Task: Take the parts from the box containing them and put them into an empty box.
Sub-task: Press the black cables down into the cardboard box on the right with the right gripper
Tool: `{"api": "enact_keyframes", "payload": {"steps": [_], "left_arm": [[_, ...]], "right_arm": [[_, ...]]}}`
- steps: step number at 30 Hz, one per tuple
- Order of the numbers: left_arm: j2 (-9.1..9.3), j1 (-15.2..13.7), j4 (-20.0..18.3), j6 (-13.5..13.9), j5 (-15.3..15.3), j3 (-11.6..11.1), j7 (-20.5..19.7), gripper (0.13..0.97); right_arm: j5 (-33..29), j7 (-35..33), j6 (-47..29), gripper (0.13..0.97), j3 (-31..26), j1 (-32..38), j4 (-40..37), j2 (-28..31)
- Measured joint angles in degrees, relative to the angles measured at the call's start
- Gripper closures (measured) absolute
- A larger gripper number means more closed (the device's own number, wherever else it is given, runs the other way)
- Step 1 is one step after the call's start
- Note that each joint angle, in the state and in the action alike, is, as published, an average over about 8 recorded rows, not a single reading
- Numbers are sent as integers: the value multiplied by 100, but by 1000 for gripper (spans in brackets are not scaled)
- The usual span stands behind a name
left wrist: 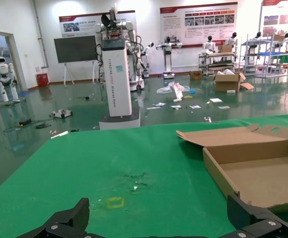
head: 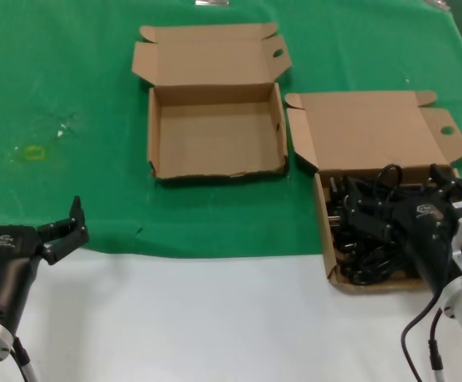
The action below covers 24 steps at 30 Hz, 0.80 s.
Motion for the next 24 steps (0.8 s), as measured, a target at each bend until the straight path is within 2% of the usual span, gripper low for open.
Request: {"api": "enact_keyframes", "payload": {"steps": [24], "left_arm": [[0,0,0,0,0,0,0,136]], "right_arm": [[0,0,0,129,0,0,0,0]]}}
